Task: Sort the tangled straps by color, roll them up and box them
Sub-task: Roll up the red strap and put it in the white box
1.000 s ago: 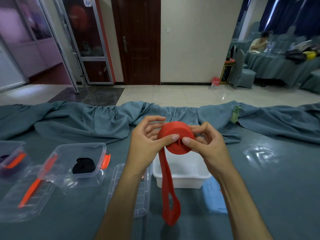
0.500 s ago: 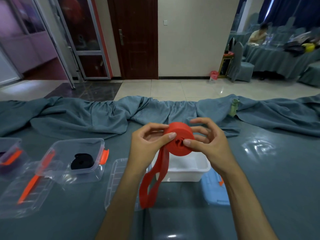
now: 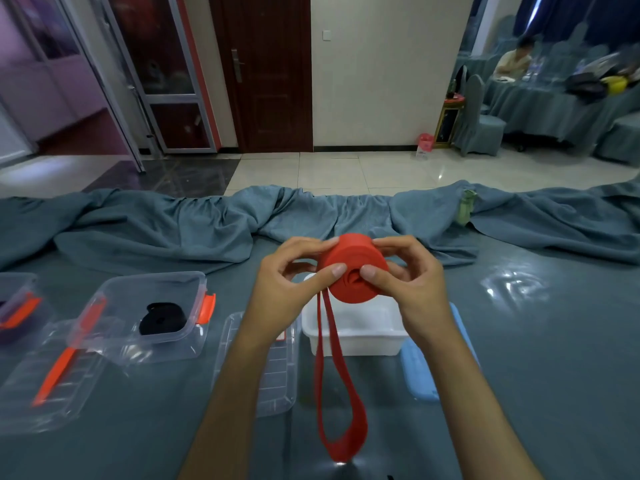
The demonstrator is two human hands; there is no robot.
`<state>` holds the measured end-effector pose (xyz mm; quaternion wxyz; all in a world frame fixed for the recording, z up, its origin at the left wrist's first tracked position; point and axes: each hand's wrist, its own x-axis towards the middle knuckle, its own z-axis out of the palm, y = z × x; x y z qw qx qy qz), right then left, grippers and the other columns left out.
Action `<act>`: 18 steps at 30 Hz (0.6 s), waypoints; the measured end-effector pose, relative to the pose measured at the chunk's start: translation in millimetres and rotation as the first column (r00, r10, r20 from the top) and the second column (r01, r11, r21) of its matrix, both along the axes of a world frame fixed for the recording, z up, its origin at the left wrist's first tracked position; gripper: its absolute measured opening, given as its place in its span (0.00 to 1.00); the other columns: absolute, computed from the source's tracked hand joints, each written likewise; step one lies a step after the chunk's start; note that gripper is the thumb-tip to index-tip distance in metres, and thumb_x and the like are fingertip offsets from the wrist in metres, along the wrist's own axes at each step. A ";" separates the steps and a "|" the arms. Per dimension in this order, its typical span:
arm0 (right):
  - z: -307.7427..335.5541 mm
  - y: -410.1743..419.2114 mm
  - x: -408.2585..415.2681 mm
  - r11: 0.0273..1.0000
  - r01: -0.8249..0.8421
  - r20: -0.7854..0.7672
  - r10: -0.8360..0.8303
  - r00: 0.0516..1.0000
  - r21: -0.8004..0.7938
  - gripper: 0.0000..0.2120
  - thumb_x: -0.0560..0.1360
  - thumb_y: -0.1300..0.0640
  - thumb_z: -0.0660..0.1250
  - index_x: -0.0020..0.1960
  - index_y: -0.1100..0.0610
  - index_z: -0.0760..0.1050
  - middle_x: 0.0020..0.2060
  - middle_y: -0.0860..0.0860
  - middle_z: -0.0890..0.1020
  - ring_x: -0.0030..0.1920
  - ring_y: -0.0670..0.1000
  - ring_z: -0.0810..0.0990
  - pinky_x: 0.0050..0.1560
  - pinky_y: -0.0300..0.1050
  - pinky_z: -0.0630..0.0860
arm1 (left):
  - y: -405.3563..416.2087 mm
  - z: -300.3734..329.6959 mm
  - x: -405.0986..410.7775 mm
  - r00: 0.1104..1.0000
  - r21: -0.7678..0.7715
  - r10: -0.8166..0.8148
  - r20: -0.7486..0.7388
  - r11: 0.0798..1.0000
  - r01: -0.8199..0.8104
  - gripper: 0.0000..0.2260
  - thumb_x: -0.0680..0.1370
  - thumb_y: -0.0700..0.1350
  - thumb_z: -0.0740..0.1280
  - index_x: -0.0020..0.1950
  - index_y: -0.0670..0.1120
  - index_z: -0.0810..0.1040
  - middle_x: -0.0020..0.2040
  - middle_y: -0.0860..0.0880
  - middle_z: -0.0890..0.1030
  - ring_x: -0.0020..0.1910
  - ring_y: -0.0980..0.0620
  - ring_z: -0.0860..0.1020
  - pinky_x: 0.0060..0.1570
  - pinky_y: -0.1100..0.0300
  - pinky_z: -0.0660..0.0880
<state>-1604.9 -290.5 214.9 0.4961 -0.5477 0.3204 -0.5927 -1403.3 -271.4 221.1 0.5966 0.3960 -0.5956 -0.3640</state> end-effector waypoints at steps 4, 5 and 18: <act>-4.9 2.5 6.4 0.998 -0.034 -0.006 0.034 0.999 0.046 0.18 0.66 0.53 0.85 0.48 0.49 0.78 0.54 0.57 0.87 0.54 0.61 0.88 0.50 0.54 0.86 | -1.6 2.7 8.4 1.000 0.019 -0.009 -0.020 1.000 0.010 0.22 0.72 0.48 0.81 0.66 0.55 0.84 0.57 0.49 0.85 0.57 0.46 0.85 0.57 0.54 0.84; -3.9 1.5 5.2 0.997 -0.054 -0.026 0.055 0.998 0.053 0.18 0.66 0.54 0.84 0.48 0.50 0.77 0.54 0.57 0.87 0.53 0.60 0.88 0.50 0.52 0.86 | -0.8 2.4 6.4 0.999 0.022 0.025 -0.046 0.999 -0.024 0.23 0.71 0.48 0.82 0.65 0.54 0.84 0.56 0.49 0.86 0.56 0.46 0.86 0.55 0.55 0.84; 0.5 -2.1 -6.3 0.994 -0.096 -0.036 0.099 0.994 0.060 0.19 0.67 0.54 0.83 0.53 0.50 0.80 0.54 0.55 0.87 0.52 0.58 0.89 0.48 0.50 0.85 | -0.3 -2.9 3.7 0.973 -0.028 0.032 -0.230 0.999 -0.039 0.18 0.68 0.40 0.84 0.56 0.48 0.86 0.59 0.44 0.87 0.61 0.45 0.85 0.61 0.53 0.82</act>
